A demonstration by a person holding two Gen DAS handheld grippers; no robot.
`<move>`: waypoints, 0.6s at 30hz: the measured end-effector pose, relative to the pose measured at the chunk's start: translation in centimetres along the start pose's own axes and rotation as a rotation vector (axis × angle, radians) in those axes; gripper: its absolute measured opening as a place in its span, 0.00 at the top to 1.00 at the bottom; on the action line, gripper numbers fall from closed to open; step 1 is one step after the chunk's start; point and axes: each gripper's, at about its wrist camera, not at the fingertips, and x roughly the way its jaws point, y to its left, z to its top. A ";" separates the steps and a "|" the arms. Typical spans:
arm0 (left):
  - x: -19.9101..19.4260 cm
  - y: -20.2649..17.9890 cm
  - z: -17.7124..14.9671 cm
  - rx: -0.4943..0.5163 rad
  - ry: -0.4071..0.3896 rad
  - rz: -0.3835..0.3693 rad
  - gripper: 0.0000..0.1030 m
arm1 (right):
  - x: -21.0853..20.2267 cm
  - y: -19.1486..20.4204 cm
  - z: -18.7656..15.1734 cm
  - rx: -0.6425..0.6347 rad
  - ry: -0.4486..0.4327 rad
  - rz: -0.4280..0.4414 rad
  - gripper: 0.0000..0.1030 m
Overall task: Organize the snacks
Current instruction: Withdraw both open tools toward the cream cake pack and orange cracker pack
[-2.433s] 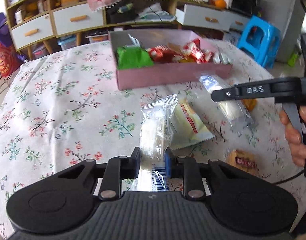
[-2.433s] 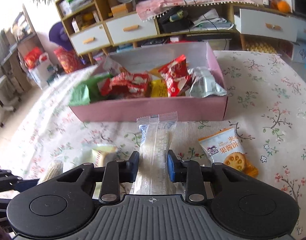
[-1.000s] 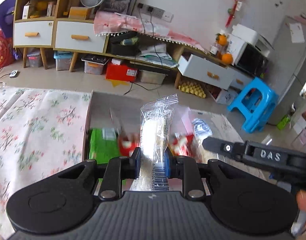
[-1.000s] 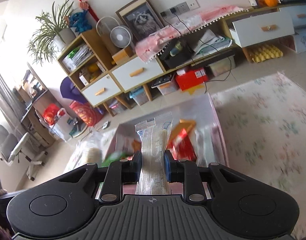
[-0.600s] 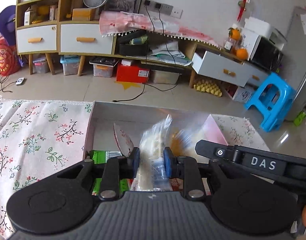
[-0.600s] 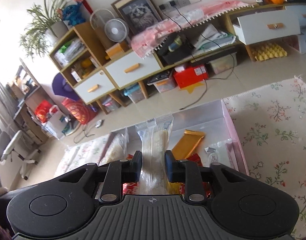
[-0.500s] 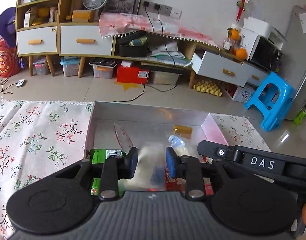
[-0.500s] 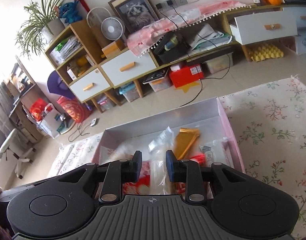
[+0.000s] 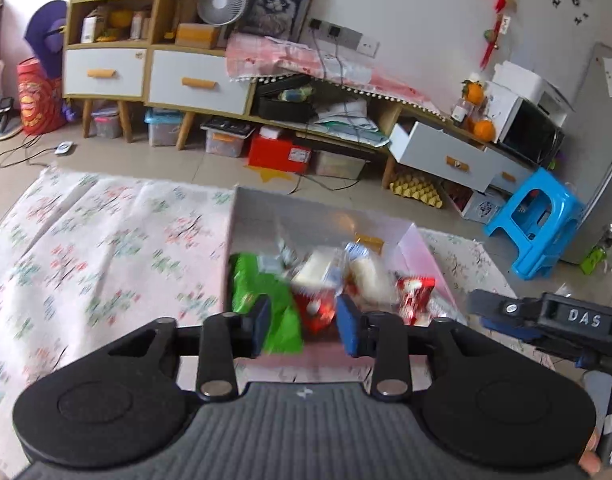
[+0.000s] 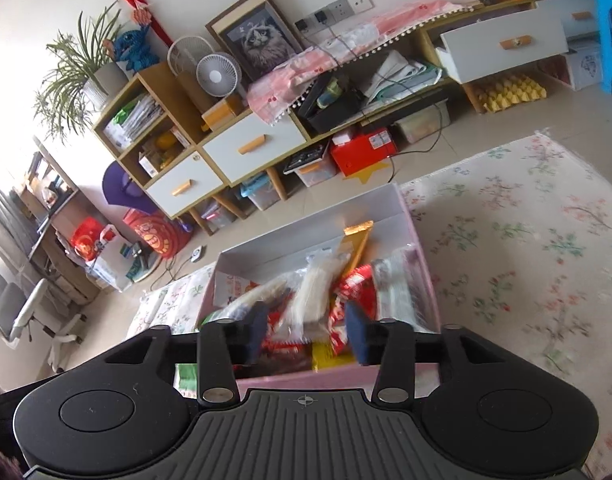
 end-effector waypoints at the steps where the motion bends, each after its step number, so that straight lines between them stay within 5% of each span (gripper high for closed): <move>1: -0.3 0.1 -0.6 -0.002 0.008 0.010 0.58 | -0.3 -0.2 -0.2 -0.001 0.004 -0.010 0.54; 3: -0.6 0.3 -1.9 -0.005 0.021 0.045 0.38 | -1.2 -0.8 -1.1 -0.001 0.004 -0.040 0.50; 9: -0.4 1.6 -5.7 -0.006 0.113 0.144 0.33 | -2.6 -3.7 -5.6 0.054 0.039 -0.155 0.44; 18: -2.3 1.9 -5.7 0.001 0.088 0.150 0.09 | -5.7 -5.3 -6.4 0.104 0.011 -0.207 0.29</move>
